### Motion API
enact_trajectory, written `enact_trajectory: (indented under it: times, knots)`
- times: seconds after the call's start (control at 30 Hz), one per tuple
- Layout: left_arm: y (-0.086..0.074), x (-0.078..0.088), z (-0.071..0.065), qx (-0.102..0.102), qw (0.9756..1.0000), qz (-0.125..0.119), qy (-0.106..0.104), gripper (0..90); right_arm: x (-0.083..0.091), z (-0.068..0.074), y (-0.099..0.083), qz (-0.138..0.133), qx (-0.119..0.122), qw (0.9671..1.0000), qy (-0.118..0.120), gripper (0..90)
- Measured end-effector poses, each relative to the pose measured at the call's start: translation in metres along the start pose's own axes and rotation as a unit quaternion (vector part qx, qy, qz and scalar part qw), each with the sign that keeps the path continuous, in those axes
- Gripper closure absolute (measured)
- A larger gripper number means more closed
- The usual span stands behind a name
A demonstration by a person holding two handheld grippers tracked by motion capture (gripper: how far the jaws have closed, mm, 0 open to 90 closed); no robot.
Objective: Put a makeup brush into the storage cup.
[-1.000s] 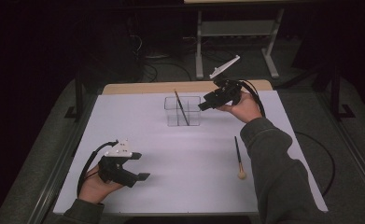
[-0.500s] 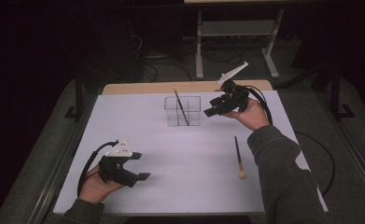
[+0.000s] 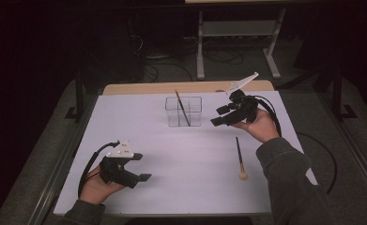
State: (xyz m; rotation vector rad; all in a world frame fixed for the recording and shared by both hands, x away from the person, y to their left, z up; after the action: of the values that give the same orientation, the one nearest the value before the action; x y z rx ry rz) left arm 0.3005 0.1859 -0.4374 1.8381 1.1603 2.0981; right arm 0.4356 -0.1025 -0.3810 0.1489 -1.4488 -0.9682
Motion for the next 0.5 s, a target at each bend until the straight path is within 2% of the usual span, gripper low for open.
enact_trajectory:
  times: [0.5]
  knots:
    - [-0.001,-0.002,0.0,0.005,1.0,-0.003,-0.001,21.4,0.008,0.003,-0.024,-0.003,-0.005,0.9999,-0.008,37.1]
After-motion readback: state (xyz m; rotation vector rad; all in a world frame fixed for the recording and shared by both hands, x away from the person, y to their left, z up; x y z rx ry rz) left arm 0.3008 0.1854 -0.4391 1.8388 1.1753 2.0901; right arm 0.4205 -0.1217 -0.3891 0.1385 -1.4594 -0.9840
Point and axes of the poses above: each handheld gripper's, and its own axes: x roughly backward along the jaws, y roughly out of its top, z roughly to its left, the point moved 8 cm from there along -x, roughly forward along the jaws, and after that the axes turned 7 degrees about z, right-handed, at the moved point
